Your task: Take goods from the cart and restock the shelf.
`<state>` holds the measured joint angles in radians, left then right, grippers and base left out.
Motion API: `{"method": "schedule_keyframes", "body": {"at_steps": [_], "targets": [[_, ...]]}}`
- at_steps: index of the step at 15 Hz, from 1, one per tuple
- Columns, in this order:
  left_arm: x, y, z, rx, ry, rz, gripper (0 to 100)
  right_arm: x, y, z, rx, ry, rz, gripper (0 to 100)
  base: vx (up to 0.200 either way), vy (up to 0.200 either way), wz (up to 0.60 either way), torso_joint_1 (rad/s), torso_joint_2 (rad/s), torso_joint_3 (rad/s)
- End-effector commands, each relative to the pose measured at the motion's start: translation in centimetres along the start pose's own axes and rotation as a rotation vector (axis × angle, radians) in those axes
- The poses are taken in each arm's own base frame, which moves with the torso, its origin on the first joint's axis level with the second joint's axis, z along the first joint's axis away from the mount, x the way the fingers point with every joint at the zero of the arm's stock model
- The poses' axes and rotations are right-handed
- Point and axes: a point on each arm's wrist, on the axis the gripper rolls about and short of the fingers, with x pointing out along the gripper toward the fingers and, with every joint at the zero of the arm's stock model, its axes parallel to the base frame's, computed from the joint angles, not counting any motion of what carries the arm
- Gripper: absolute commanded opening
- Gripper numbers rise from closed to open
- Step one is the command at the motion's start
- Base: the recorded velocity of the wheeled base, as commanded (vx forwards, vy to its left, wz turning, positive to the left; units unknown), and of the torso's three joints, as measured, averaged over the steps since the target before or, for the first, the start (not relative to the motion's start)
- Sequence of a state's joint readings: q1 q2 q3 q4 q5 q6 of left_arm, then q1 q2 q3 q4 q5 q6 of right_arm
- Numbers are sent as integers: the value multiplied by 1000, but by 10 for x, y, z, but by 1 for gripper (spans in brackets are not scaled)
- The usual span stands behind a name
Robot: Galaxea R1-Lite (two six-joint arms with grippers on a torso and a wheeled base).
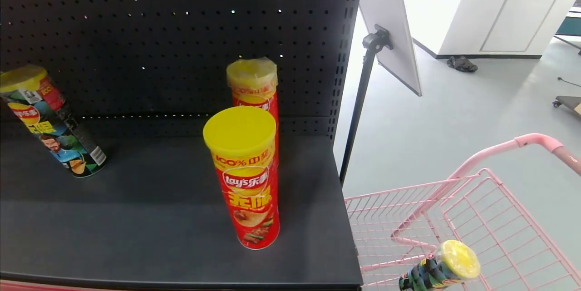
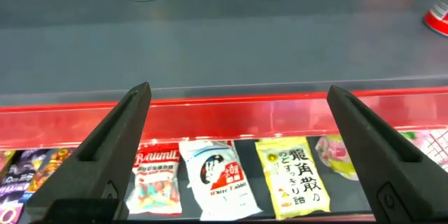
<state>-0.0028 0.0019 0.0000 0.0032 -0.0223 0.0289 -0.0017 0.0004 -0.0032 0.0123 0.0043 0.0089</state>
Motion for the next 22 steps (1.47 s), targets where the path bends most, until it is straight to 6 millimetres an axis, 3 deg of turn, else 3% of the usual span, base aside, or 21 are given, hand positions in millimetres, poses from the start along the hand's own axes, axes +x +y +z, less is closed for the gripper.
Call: {"method": "schedule_keyframes", "body": {"at_steps": [1,4,12,22], "targets": [[0,0,0,0,0,1,100,0,0,0,0,1,2,100,0,0,0,0,0,0],[0,0,0,0,1,2,100,0,0,0,0,1,2,100,0,0,0,0,0,0],[0,0,0,0,1,2,100,0,0,0,0,1,2,100,-200,0,0,3,4,4],[0,0,0,0,0,2,100,0,0,0,0,1,2,100,0,0,0,-37,95,51]]}}
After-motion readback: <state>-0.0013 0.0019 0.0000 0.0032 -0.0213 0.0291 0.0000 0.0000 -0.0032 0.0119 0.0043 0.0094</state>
